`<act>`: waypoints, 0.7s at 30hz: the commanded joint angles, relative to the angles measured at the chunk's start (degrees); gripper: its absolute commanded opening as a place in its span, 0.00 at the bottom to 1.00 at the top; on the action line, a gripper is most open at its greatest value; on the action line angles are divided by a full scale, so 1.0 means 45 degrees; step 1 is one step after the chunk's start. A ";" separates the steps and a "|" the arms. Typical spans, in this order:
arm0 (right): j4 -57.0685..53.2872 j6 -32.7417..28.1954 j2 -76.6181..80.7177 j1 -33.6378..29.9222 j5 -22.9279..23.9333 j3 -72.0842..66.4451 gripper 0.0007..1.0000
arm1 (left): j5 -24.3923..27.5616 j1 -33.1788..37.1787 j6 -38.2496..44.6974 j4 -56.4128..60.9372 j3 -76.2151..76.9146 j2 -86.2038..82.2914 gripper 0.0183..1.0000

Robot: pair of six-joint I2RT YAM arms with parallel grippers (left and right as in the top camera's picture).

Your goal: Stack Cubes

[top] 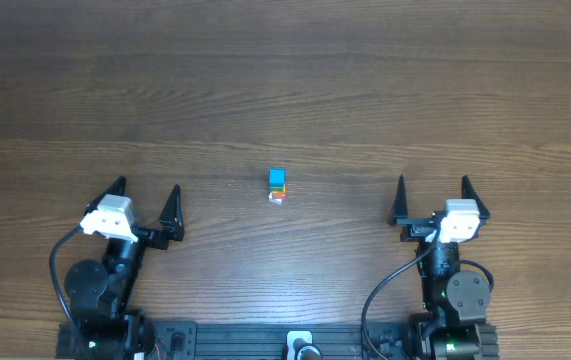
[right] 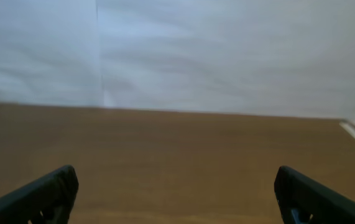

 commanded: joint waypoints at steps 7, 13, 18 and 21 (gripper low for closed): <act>-0.1525 0.0141 -0.0141 -0.0053 -0.0447 -0.0107 0.99 | -0.0049 -0.0049 0.0189 -0.0039 -0.0058 -0.0102 1.00; -0.1530 0.0136 -0.0141 -0.0053 -0.0457 -0.0107 0.99 | -0.0049 -0.0049 0.0194 -0.0039 -0.0053 -0.0102 1.00; -0.1535 0.0141 -0.0141 -0.0053 -0.0457 -0.0107 0.99 | -0.0049 -0.0049 0.0194 -0.0039 -0.0053 -0.0102 1.00; -0.1535 0.0141 -0.0141 -0.0053 -0.0457 -0.0107 0.99 | -0.0049 -0.0049 0.0194 -0.0039 -0.0053 -0.0102 1.00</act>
